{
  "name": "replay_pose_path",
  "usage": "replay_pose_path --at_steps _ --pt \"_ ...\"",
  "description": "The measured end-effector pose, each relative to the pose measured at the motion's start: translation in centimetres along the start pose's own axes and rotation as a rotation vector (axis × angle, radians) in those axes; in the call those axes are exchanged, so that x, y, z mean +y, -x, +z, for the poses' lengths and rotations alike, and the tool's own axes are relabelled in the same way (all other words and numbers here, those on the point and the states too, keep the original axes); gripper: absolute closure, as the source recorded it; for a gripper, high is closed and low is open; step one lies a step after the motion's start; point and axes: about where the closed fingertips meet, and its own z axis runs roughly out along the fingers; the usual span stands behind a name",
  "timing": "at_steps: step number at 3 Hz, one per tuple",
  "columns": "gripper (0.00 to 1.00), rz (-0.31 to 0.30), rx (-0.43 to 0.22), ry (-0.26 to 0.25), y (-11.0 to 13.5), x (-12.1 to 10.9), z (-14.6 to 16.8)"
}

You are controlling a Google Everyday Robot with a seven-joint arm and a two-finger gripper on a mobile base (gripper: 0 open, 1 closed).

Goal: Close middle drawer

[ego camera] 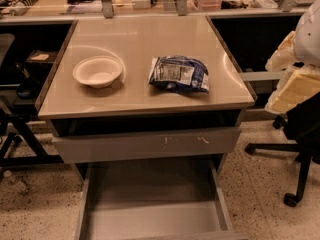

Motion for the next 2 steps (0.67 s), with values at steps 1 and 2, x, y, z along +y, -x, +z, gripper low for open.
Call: replay_pose_path --at_steps 1,2 --pt "0.66 0.000 0.000 0.000 0.00 0.00 0.00" --pt "0.89 0.000 0.001 -0.001 -0.02 0.00 -0.01"
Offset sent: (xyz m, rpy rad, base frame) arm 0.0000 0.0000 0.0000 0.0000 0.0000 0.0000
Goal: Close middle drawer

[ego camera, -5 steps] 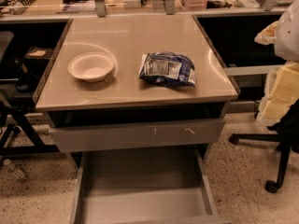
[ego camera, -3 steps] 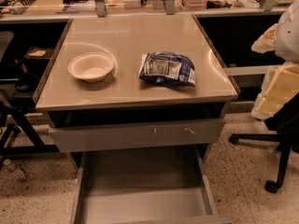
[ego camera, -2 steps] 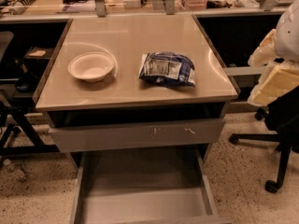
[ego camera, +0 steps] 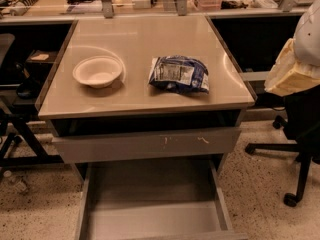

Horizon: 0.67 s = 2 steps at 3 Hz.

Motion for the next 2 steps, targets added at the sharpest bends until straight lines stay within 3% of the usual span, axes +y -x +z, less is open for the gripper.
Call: replay_pose_path --at_steps 1,2 --pt "1.00 0.003 0.017 -0.021 -0.8 0.1 -0.4" --pt "1.00 0.042 0.055 -0.014 -3.1 3.0 0.1"
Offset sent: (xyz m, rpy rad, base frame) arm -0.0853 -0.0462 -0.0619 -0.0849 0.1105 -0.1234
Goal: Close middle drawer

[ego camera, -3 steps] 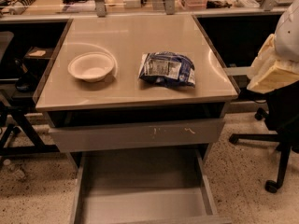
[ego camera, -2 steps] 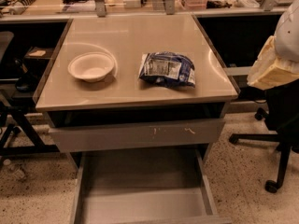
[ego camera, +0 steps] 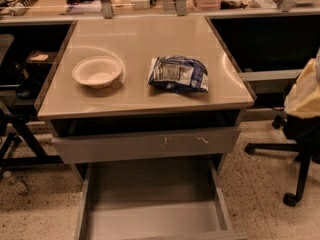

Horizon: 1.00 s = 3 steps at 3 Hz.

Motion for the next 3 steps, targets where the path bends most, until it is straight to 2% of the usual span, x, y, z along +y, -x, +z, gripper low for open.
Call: replay_pose_path --at_steps 1,2,3 --pt "1.00 0.040 0.042 0.059 -2.5 3.9 1.9" --pt "1.00 0.048 0.057 0.197 -3.9 9.6 5.0" --pt "1.00 0.052 0.066 0.223 -4.3 10.5 5.9"
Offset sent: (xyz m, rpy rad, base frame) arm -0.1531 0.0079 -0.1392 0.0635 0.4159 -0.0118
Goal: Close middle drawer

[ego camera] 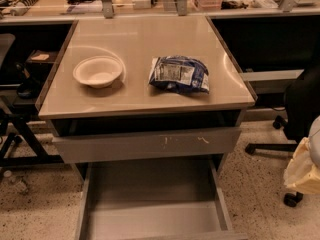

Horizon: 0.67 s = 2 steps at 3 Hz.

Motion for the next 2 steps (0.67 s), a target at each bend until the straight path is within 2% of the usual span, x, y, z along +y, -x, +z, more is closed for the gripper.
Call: replay_pose_path --at_steps 1,2 --pt "1.00 0.003 -0.009 0.012 0.0 0.6 0.7" --pt "1.00 0.015 -0.047 0.064 1.0 3.5 3.7"
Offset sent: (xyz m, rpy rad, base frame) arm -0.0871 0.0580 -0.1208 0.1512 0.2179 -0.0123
